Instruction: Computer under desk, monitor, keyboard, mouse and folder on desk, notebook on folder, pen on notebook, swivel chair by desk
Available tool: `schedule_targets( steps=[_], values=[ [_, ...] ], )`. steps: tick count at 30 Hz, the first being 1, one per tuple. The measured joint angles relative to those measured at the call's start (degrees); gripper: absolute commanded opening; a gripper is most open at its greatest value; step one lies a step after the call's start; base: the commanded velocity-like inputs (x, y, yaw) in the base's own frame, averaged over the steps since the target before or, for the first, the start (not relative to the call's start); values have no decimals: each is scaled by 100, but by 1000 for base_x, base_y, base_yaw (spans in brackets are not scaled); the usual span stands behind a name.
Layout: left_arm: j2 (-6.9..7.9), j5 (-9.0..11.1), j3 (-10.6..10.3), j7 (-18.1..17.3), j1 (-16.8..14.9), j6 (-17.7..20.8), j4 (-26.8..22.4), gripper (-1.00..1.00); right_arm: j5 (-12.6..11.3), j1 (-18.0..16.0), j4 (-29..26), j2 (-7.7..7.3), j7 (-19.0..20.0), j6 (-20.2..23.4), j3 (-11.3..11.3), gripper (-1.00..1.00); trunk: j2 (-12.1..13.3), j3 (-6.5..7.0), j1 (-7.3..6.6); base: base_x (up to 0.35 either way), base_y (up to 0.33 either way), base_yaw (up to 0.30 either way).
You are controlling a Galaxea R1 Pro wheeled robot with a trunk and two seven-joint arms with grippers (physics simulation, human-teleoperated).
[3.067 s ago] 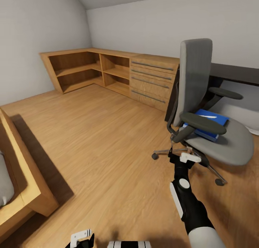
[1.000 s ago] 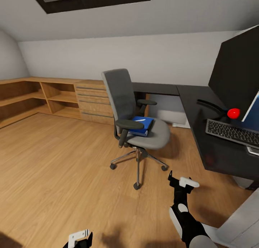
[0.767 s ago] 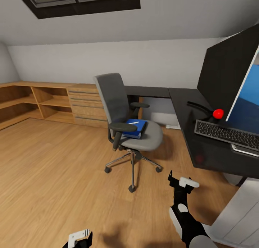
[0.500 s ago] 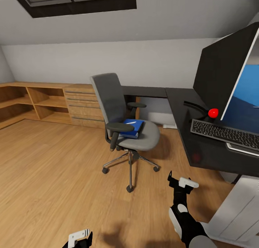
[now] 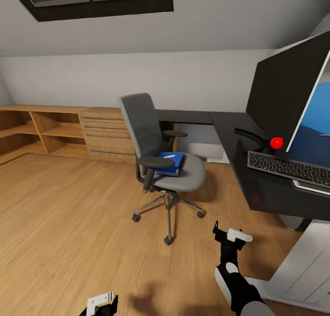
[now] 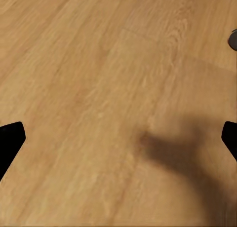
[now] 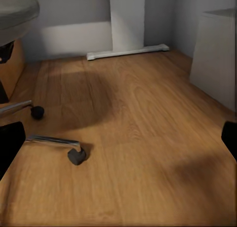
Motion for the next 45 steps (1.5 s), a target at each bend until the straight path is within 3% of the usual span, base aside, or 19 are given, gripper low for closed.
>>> schedule_targets(
  steps=[13, 45],
  values=[
    [0, 1, -3, -3, 0, 2, 1, 100, -7, -1, 13, -8, 2, -2, -2, 100, 0, -5, 0, 0, 226, -182],
    [35, 14, -22, 4, 0, -219, 4, 100, 8, -1, 5, -25, -1, -131, -10, 100, 0, -7, -2, 105, 47, -6]
  ],
)
